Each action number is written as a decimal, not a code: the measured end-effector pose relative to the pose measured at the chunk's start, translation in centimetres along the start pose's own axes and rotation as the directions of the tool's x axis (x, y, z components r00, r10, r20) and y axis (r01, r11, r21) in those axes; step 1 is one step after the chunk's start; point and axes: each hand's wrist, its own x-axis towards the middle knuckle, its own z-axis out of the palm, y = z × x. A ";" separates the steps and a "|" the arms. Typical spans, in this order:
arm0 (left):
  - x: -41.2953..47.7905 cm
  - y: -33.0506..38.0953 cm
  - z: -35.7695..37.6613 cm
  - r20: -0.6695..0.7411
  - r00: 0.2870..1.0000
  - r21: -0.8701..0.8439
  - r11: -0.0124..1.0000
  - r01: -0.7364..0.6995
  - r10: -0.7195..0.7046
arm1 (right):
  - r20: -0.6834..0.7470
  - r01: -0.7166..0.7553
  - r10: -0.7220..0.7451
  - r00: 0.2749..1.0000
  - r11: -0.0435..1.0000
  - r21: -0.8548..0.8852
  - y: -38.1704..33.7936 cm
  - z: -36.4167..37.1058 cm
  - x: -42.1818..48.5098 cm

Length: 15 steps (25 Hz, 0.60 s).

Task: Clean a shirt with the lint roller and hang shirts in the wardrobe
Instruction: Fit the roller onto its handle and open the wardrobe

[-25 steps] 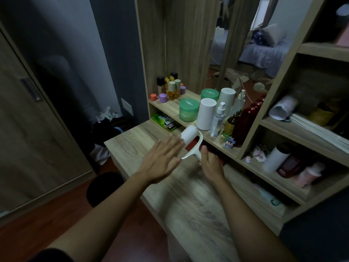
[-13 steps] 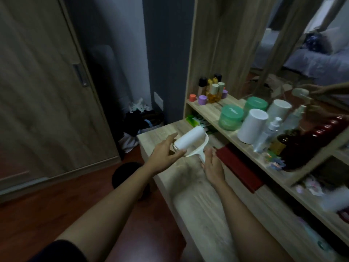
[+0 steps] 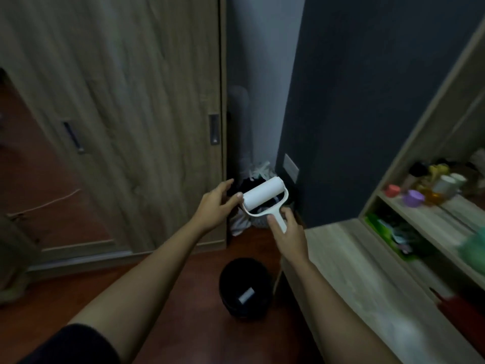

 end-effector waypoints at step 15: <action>22.2 -15.6 -6.4 0.357 0.902 0.726 0.535 -0.431 0.243 | -0.102 -0.044 0.042 0.994 0.999 -0.020 -3.6 12.3 18.9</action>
